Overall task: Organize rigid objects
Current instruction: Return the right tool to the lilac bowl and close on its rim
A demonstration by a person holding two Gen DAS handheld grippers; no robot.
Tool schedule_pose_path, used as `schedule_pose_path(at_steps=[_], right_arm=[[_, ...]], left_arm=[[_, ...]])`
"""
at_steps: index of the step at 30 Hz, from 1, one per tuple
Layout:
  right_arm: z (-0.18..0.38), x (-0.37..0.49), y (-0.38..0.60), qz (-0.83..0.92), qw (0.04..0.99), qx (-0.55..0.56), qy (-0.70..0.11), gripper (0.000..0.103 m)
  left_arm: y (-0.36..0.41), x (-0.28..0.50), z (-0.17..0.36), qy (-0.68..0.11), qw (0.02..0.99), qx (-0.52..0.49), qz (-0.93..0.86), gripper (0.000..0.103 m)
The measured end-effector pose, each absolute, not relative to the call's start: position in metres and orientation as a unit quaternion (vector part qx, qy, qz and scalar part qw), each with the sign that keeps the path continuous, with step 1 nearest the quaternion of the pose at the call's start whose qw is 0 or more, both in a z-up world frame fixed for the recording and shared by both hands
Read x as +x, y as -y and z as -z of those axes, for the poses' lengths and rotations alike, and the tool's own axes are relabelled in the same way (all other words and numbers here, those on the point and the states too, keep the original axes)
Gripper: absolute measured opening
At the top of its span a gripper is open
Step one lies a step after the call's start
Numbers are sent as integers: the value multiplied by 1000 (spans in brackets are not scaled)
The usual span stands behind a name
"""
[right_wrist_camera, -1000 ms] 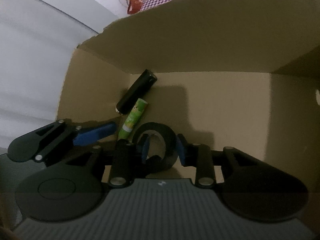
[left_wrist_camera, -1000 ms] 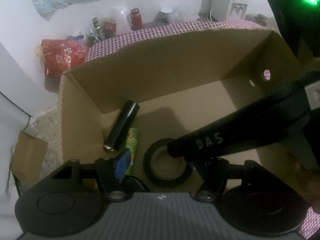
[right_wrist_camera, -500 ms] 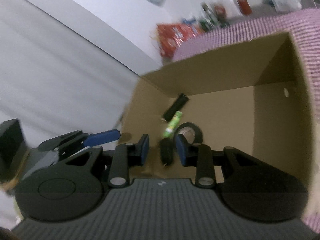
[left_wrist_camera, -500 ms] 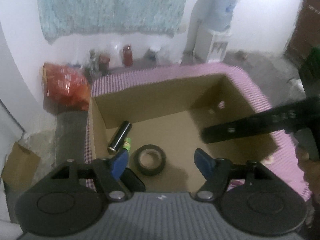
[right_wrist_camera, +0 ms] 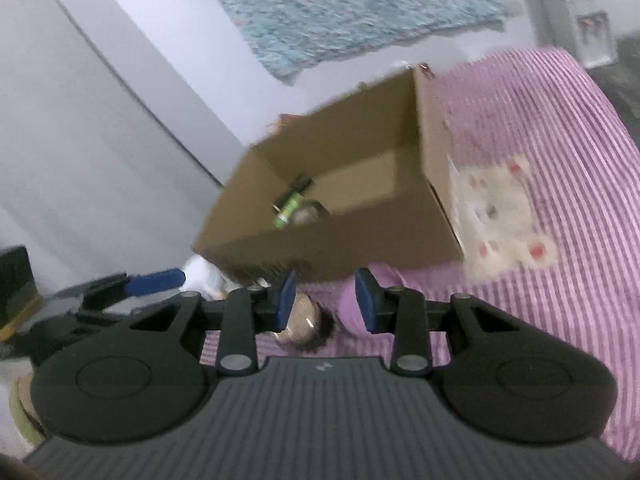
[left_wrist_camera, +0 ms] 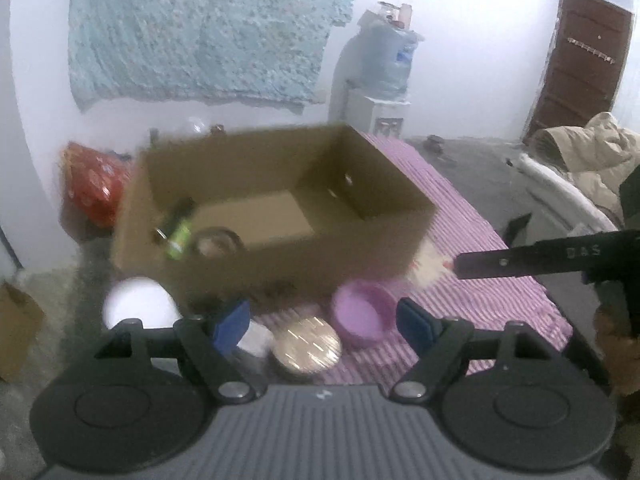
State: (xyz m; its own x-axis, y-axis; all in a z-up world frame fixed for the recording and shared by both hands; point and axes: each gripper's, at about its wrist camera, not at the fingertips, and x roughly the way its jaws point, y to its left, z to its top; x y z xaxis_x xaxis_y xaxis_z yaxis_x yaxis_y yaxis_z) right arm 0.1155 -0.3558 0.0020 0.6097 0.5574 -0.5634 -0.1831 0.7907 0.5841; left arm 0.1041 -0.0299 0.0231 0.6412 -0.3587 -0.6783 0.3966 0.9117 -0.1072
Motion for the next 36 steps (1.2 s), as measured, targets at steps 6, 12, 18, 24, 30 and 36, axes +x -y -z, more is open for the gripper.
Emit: schedule_pose_path(at_steps=[6,12,18,24,30,36], right_arm=[[42,114,348,-188,861,243,-406,32],[60,128,340,-180,865,221,-413,32],[72,152,331,-177,866,197,-423,32],[84,176,321,-183,861,189,-435,30],[85,179,318,-193,858,191,-436,25],[82,159,332,-181,850,199,-453,25]], left_arm=[[65,94,25,-374,898,31,228,81],[93,102,57,-390,888,48,239,74],[105,121,80,-408,887,57,209,62],[111,130,87,-413,887,57,198,60],[118,131,86,-412,885,61,207,61],[124,119,83,-416,877,48,235,61]])
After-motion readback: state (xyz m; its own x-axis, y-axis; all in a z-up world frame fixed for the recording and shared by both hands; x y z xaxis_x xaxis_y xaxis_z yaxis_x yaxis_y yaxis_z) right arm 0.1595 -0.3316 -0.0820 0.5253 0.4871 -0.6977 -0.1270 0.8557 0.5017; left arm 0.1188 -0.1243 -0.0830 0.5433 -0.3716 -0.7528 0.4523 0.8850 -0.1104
